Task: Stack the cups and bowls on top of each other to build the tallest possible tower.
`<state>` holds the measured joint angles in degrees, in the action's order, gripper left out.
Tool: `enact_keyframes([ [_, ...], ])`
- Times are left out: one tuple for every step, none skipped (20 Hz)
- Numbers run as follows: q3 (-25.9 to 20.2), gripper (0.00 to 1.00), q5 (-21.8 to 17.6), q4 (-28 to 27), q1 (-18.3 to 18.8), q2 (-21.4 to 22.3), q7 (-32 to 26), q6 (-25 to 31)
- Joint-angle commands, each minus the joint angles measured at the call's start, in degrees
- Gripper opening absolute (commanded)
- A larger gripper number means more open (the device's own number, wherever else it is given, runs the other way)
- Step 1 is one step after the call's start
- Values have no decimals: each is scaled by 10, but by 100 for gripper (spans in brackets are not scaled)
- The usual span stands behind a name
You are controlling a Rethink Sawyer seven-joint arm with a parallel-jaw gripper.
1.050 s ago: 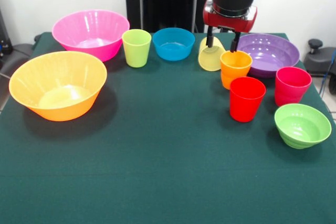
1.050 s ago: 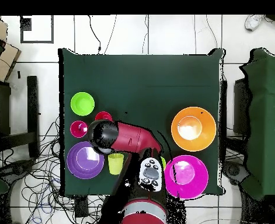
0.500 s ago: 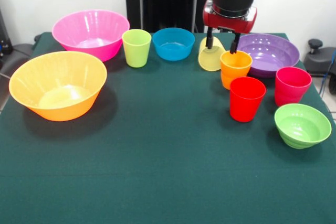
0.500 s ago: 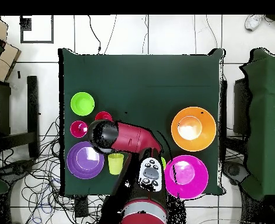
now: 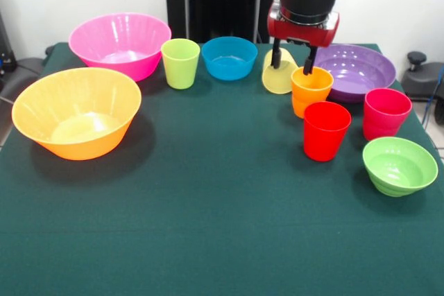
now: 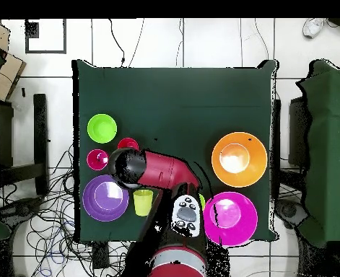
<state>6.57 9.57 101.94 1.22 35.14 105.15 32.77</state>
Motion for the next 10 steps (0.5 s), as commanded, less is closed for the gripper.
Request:
enact_keyframes([
  [-54, 100, -15, 8, 1, -42, 54, -37],
  [-54, 100, -15, 8, 1, -43, 55, -36],
  [-54, 100, -15, 8, 0, -43, 55, -37],
  [-54, 100, -14, 9, 0, -43, 55, -39],
  [-55, 100, -14, 10, 1, -44, 55, -41],
  [-56, 100, -14, 11, 1, -44, 56, -44],
  [-56, 100, -14, 12, 1, -44, 56, -46],
  [-56, 100, -14, 13, 1, -45, 56, -48],
  [-56, 100, -14, 14, 1, -45, 57, -49],
  [-56, 100, -14, 14, 0, -45, 57, -50],
])
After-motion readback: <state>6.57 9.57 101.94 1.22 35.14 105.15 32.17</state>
